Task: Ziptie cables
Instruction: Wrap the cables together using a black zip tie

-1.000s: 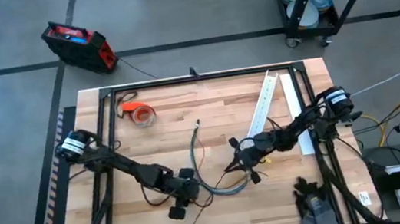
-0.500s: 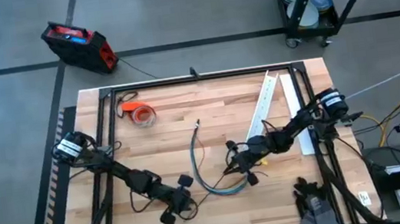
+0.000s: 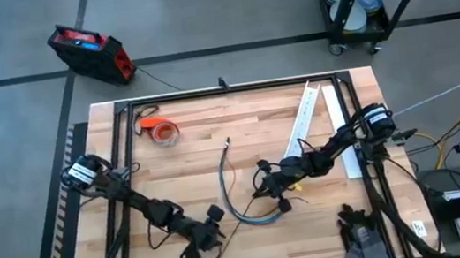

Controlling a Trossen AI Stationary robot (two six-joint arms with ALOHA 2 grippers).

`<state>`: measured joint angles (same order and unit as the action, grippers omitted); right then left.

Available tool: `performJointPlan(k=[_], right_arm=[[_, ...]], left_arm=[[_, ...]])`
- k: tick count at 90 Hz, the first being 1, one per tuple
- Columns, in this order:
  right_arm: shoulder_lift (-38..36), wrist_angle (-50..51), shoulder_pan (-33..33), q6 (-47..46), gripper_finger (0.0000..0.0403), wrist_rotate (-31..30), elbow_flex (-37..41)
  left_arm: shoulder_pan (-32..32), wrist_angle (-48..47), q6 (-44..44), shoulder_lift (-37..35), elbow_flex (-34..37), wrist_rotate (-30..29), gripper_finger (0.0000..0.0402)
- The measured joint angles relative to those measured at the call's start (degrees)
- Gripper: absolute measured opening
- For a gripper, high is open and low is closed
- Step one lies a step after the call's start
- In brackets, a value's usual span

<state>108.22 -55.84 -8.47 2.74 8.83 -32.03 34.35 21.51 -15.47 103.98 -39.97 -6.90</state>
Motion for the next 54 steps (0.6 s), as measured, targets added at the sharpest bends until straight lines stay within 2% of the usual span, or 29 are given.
performJointPlan(k=[11,31,54], right_arm=[[0.0,-0.1,0.1,-0.2,0.0000,-0.1,0.0],[0.0,0.0,0.2,-1.0,0.0000,-0.5,0.0],[0.0,0.6,0.3,-2.8,0.0000,-0.6,0.0]], left_arm=[[0.2,0.2,-6.8,0.3,0.1,-1.4,0.0115],[0.4,3.8,-16.6,5.6,-1.2,-1.7,0.0130],[0.5,3.4,-18.2,6.7,-3.3,-1.6,0.0118]])
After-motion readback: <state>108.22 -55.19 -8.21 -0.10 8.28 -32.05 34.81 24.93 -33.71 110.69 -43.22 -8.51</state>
